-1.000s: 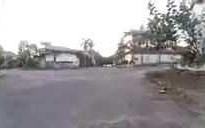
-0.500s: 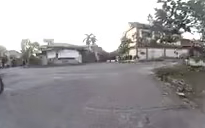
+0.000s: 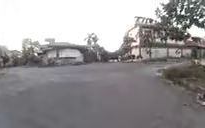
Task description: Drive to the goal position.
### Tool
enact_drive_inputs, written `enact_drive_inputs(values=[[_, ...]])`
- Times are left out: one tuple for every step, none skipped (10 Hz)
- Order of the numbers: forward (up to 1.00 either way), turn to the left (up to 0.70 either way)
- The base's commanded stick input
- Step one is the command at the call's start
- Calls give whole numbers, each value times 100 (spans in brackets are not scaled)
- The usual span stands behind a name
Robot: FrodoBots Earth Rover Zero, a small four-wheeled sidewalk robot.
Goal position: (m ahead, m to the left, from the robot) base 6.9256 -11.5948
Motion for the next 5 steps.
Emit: enact_drive_inputs(values=[[100, -36], [100, -36], [100, -36], [100, -36], [100, -36]])
